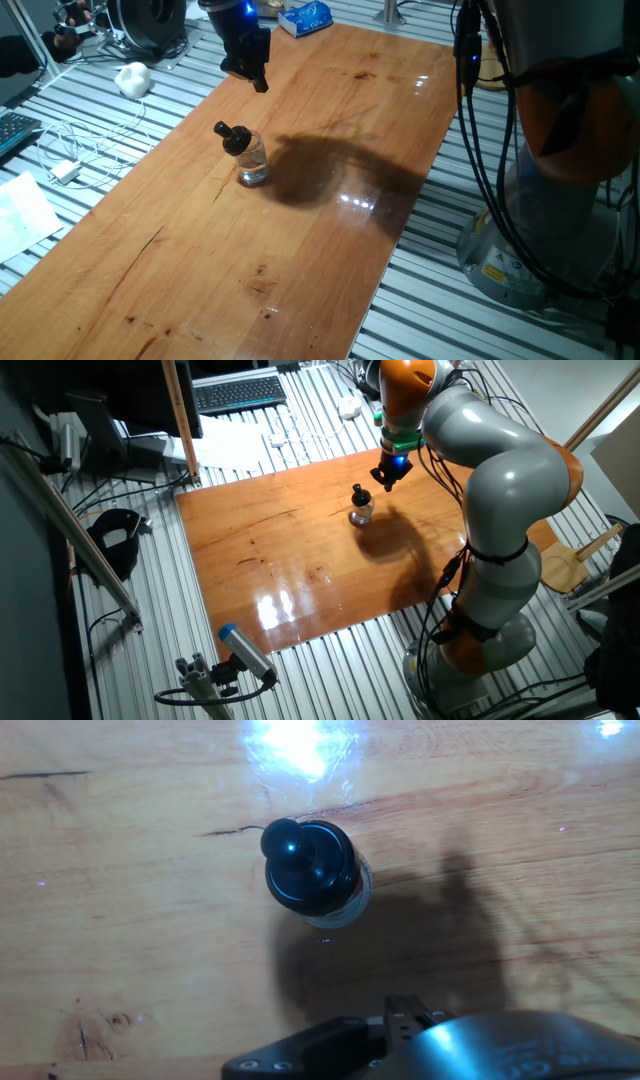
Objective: Screw the lid onto the jar
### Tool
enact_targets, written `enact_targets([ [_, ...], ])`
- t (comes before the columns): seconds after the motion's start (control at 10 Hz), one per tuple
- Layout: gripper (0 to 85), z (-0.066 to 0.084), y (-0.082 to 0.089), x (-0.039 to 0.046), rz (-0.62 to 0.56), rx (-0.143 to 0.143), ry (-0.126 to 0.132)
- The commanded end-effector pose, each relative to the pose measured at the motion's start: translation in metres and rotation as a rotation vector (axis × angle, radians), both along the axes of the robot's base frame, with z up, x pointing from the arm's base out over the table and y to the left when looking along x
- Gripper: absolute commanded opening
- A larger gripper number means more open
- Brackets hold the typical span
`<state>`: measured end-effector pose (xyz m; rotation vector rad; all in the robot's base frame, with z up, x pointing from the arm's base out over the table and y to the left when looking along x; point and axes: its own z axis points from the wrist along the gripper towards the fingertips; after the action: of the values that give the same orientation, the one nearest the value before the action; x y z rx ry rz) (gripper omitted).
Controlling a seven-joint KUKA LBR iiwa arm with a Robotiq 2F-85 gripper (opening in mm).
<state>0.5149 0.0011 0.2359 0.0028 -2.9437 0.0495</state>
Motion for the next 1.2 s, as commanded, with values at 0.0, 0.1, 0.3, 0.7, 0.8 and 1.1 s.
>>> enact_targets([
  [0.0, 0.0, 0.0, -0.0001, 0.0, 0.001, 0.0, 0.0],
  [0.1, 0.0, 0.0, -0.0001, 0.0, 0.001, 0.0, 0.0],
  [0.3, 0.0, 0.0, -0.0001, 0.0, -0.003, -0.001, 0.0],
  [0.7, 0.0, 0.0, -0.0001, 0.0, -0.011, -0.002, 0.001],
  [0.8, 0.0, 0.0, -0.0001, 0.0, -0.014, -0.003, 0.0],
  [1.1, 0.0, 0.0, -0.0001, 0.0, -0.018, -0.004, -0.001],
])
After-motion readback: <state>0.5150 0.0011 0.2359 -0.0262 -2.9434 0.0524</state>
